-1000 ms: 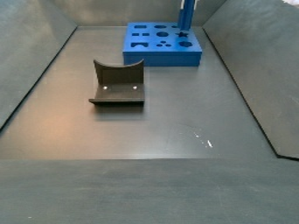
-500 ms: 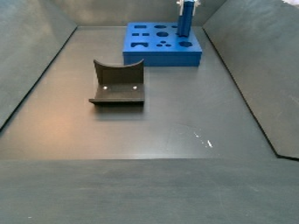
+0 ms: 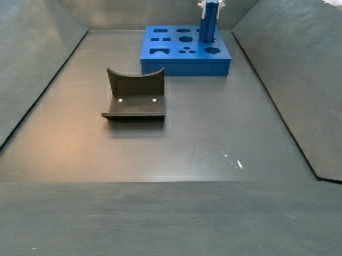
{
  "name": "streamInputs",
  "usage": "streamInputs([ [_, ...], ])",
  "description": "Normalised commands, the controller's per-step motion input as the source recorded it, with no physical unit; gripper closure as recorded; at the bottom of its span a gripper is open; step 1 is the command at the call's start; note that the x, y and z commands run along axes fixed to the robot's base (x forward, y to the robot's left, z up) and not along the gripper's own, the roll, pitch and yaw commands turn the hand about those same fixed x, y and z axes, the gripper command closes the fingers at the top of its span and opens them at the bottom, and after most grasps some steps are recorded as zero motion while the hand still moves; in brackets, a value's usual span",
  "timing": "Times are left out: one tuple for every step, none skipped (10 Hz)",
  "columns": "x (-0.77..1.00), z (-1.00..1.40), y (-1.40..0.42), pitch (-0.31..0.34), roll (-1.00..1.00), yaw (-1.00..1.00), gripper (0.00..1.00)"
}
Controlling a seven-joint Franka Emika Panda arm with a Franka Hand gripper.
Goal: Insert the star object.
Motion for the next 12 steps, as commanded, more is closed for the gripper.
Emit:
streamInputs([
  [-0.31, -0.39, 0.00, 0.000, 0.15, 0.00, 1.00],
  [-0.28, -0.41, 0.00, 0.000, 0.08, 0.00, 1.00],
  [-0.08, -0.42, -0.01, 0.000, 0.00, 0.00, 1.00],
  [0.00, -0.42, -0.08, 0.000, 0.00, 0.00, 1.00],
  [0.12, -0.48, -0.05, 0.000, 0.00, 0.00, 1.00],
  [0.11, -0.58, -0.04, 0.000, 0.07, 0.00, 1.00],
  [0.03, -0.82, -0.06, -0.084, 0.08, 0.00, 1.00],
  [0.00, -1.00, -0.08, -0.070, 0.16, 0.00, 1.00],
  [0.00, -1.00, -0.05, -0.060, 0.16, 0.00, 1.00],
  [0.00, -0.99, 0.00, -0.061, 0.19, 0.00, 1.00],
  [0.00, -1.00, -0.03, -0.053, 0.16, 0.00, 1.00],
  [-0.05, -1.00, -0.20, -0.016, 0.06, 0.00, 1.00],
])
